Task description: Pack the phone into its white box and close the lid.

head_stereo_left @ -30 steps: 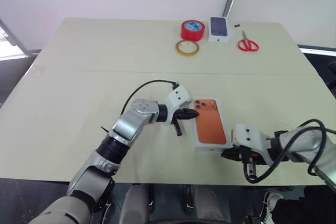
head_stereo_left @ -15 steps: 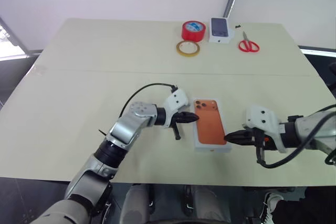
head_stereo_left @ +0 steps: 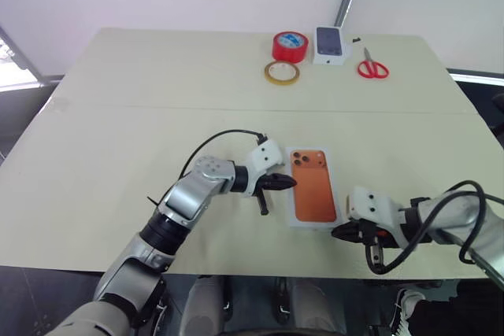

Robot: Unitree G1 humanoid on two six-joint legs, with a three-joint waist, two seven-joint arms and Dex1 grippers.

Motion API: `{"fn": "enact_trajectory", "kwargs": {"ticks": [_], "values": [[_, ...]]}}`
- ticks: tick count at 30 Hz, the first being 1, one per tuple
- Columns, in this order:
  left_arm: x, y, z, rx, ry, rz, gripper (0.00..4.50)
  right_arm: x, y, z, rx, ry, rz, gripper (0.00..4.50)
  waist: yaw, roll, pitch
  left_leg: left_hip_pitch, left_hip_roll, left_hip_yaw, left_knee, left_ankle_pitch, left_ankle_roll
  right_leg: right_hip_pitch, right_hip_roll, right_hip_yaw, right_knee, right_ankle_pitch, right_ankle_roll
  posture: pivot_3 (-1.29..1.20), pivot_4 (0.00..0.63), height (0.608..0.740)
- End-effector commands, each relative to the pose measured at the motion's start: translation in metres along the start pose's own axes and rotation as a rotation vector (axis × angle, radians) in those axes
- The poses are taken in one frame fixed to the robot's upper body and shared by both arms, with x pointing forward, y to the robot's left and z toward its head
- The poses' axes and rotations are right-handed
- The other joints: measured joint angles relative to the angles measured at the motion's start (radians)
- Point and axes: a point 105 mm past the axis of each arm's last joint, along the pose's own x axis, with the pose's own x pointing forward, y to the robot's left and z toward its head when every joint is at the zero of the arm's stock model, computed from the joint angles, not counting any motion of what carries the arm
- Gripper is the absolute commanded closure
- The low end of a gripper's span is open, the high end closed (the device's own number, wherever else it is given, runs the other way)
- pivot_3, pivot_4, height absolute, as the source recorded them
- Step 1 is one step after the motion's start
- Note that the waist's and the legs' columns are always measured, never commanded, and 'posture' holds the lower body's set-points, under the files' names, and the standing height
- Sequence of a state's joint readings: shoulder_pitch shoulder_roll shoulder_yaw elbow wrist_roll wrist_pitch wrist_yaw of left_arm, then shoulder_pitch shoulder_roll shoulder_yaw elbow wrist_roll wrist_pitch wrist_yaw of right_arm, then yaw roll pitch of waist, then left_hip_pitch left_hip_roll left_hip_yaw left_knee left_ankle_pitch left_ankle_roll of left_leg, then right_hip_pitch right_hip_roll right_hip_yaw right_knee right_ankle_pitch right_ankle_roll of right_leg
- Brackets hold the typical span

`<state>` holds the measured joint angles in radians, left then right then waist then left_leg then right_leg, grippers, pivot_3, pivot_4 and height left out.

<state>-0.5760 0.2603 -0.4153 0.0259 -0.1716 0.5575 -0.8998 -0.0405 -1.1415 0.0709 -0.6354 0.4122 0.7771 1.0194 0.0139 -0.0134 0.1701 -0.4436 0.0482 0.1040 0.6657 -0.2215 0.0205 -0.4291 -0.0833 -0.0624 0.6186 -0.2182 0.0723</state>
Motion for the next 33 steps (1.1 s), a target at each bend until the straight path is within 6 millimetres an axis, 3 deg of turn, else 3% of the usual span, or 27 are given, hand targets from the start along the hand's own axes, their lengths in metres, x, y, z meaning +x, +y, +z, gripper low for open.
{"fn": "enact_trajectory", "kwargs": {"ticks": [1,4,10,13,18,26,33], "values": [[-0.01,0.011,0.012,0.006,-0.07,0.068,4.5,-0.013,-0.008,0.026,-0.041,-0.114,-0.04,4.47,0.0,0.0,0.0,0.0,0.0,0.0,0.0,0.0,0.0,0.0,0.0,0.0,0.0,0.0,0.0,0.0,0.15,0.74],[-0.032,0.026,0.028,0.01,-0.145,0.155,4.5,-0.024,-0.021,0.043,-0.042,-0.204,-0.079,4.47,-0.004,0.0,0.0,0.0,0.0,0.0,0.0,0.0,0.0,-0.001,0.0,0.0,0.0,0.0,0.0,0.0,0.15,0.74],[-0.106,0.053,0.04,0.004,-0.235,0.406,4.5,-0.031,-0.069,0.063,-0.036,-0.332,-0.26,4.47,-0.003,0.0,0.0,0.0,0.001,0.0,-0.001,0.0,0.0,-0.001,0.001,0.0,0.001,0.0,0.0,0.0,0.15,0.74],[-0.145,0.059,0.027,0.006,-0.197,0.552,4.5,-0.027,-0.097,0.062,-0.042,-0.344,-0.374,4.47,-0.005,0.0,0.0,0.0,0.001,0.001,-0.001,0.0,0.0,-0.001,0.001,0.0,0.0,0.0,0.0,0.0,0.15,0.74],[-0.203,0.053,-0.003,-0.027,-0.126,0.765,4.5,-0.018,-0.124,0.073,0.001,-0.438,-0.411,4.47,-0.006,0.001,0.001,0.0,0.001,0.003,-0.002,0.0,0.0,-0.002,0.0,0.0,0.001,0.0,0.0,0.0,0.15,0.74],[-0.229,0.043,-0.026,-0.104,-0.129,0.903,4.5,-0.014,-0.136,0.077,0.035,-0.512,-0.369,4.47,-0.003,0.001,0.001,-0.001,0.0,0.003,-0.002,0.0,0.0,-0.002,-0.003,0.0,0.0,0.0,0.0,0.0,0.15,0.74],[-0.231,0.04,-0.03,-0.131,-0.145,0.945,4.5,-0.008,-0.144,0.077,0.059,-0.535,-0.36,4.47,-0.005,0.001,0.001,-0.001,0.0,0.004,-0.002,0.0,-0.001,-0.002,-0.003,0.0,0.001,0.0,0.0,0.0,0.15,0.74]]}}
